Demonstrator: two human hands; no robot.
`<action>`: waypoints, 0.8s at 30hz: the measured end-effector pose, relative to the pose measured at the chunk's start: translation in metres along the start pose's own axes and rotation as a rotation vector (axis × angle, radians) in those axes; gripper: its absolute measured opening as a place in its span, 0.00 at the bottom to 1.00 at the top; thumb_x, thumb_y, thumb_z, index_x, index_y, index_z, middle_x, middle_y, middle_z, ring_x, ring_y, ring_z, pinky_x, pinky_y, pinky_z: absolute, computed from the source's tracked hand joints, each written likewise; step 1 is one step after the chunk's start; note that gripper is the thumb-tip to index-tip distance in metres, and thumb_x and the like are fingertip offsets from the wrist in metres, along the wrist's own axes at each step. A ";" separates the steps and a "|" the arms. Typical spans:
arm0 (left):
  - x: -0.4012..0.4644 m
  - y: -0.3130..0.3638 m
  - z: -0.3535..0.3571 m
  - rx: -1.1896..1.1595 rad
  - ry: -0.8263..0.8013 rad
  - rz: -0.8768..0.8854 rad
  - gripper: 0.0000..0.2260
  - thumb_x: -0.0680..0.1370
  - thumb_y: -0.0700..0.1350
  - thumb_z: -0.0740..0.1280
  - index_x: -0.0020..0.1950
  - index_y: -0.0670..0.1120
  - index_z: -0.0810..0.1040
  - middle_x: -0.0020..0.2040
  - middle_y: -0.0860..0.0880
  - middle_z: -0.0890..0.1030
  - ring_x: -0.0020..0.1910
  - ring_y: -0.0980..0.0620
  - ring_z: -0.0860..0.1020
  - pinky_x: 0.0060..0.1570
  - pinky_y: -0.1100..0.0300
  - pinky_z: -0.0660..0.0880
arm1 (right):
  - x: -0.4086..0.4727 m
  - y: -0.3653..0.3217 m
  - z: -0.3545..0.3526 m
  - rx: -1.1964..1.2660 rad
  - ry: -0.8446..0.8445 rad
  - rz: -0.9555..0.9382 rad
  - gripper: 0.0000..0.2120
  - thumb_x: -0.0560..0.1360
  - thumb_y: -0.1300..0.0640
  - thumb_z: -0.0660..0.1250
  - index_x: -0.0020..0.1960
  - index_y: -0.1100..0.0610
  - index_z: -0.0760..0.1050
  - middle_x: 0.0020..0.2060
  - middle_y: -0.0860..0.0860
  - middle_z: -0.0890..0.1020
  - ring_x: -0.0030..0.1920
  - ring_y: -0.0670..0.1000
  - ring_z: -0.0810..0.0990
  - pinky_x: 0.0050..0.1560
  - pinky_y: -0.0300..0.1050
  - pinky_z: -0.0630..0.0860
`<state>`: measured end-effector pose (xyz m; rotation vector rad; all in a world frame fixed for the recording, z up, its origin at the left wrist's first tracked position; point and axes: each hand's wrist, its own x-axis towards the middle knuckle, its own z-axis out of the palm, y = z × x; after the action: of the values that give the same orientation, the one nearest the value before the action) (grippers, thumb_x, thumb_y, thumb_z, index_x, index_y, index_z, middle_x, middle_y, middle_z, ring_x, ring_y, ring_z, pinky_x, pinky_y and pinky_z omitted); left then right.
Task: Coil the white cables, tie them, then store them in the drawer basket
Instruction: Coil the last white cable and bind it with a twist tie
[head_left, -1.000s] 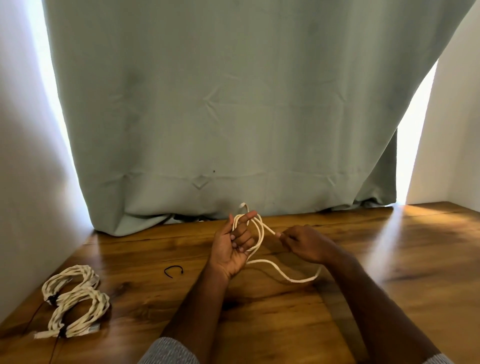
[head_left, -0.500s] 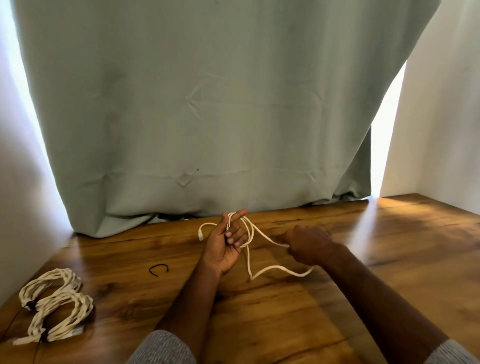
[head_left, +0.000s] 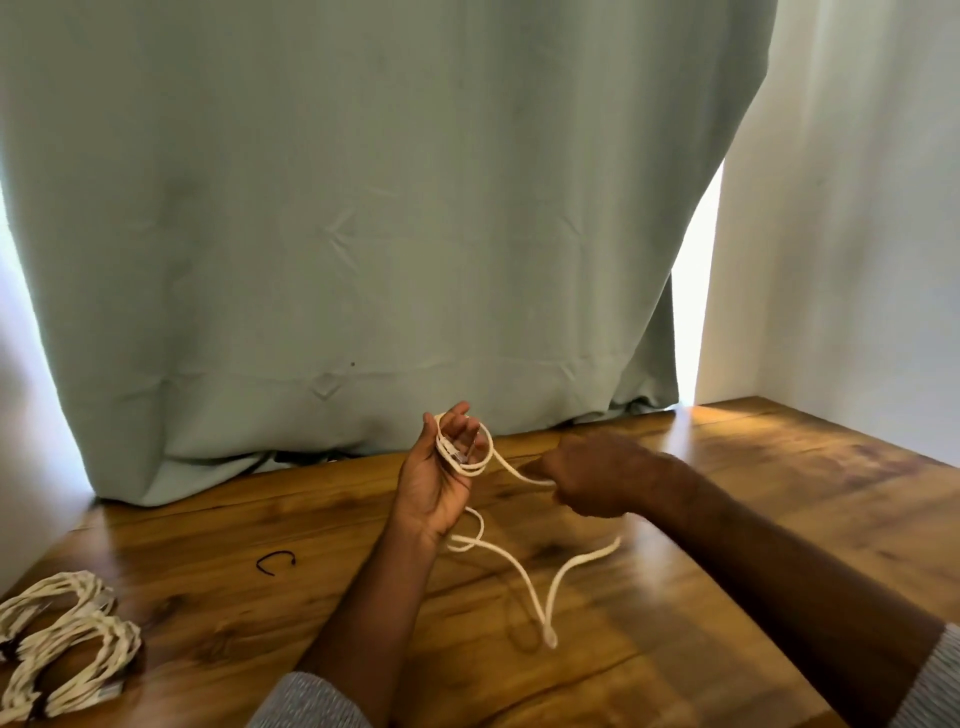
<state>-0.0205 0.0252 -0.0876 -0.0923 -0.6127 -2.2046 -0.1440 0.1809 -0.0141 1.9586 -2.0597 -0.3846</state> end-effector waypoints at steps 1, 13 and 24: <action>-0.001 -0.002 0.001 0.003 0.006 0.008 0.19 0.79 0.50 0.62 0.59 0.35 0.76 0.44 0.42 0.85 0.44 0.49 0.85 0.42 0.53 0.83 | 0.001 -0.006 0.001 0.035 -0.026 -0.001 0.23 0.81 0.54 0.63 0.75 0.43 0.67 0.64 0.55 0.78 0.62 0.58 0.78 0.55 0.52 0.76; -0.008 -0.012 0.011 0.295 0.177 0.169 0.11 0.83 0.46 0.60 0.59 0.39 0.72 0.51 0.37 0.83 0.47 0.41 0.85 0.40 0.47 0.83 | 0.022 -0.032 0.007 0.360 -0.044 -0.131 0.08 0.76 0.57 0.71 0.54 0.55 0.78 0.45 0.49 0.80 0.47 0.50 0.79 0.48 0.48 0.77; 0.000 -0.028 -0.035 1.391 0.088 0.457 0.12 0.83 0.47 0.60 0.50 0.44 0.81 0.40 0.45 0.84 0.39 0.51 0.82 0.39 0.56 0.78 | 0.007 -0.027 0.033 1.851 -0.146 0.033 0.10 0.81 0.51 0.67 0.60 0.54 0.78 0.52 0.61 0.84 0.47 0.56 0.83 0.49 0.55 0.82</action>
<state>-0.0367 0.0241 -0.1292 0.5247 -1.7079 -0.9866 -0.1312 0.1727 -0.0543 2.3996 -2.6660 2.1678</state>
